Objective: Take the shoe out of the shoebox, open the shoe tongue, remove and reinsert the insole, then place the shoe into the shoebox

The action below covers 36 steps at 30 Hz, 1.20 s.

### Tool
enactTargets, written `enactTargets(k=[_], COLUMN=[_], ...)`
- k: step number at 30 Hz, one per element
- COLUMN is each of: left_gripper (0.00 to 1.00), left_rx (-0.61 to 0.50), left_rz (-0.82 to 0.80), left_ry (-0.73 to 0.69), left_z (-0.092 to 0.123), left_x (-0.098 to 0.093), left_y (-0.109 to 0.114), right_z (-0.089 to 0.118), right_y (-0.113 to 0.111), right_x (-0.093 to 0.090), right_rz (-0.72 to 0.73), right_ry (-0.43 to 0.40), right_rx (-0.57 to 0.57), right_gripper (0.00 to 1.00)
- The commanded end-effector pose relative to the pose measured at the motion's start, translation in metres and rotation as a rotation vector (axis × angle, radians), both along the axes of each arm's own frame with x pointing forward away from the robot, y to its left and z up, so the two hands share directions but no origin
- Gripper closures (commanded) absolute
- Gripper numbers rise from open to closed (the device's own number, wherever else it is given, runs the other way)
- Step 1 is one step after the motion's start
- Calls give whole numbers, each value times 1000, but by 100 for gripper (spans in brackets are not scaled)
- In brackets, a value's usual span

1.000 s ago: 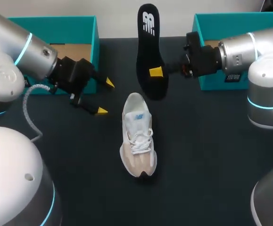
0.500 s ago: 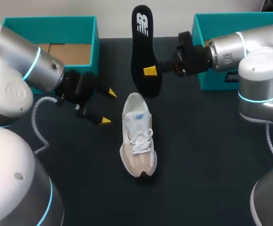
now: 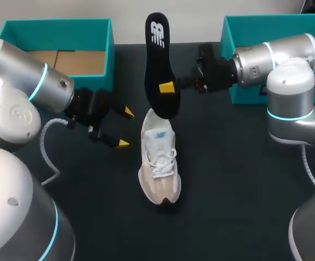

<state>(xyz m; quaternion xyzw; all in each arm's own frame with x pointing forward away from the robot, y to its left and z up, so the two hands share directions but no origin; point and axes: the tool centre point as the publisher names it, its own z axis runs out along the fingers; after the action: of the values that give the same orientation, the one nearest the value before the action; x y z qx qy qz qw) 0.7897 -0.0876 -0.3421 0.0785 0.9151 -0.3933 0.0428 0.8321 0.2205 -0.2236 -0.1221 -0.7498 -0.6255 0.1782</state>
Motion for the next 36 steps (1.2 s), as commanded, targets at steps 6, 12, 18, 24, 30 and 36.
enactTargets(k=[6,12,18,24,30,36], left_gripper=[0,0,0,0,0,0], left_rx=[-39,-56,-69,-69,-69,-69], left_rz=[26,27,41,41,41,41], left_ry=[7,7,8,8,8,8], left_z=[-2,3,5,5,5,5], left_x=[2,5,6,6,6,6], left_y=[-6,-11,-15,-15,-15,-15], right_z=[-22,-31,-40,-54,-64,-71], right_y=[27,27,24,23,25,25], right_x=[10,10,12,9,2,-4], right_rz=[35,41,36,32,34,33], right_ry=[19,5,-17,-8,-14,-1], right_rx=[23,8,-7,-11,-14,-15], right_gripper=[100,100,100,100,100,100])
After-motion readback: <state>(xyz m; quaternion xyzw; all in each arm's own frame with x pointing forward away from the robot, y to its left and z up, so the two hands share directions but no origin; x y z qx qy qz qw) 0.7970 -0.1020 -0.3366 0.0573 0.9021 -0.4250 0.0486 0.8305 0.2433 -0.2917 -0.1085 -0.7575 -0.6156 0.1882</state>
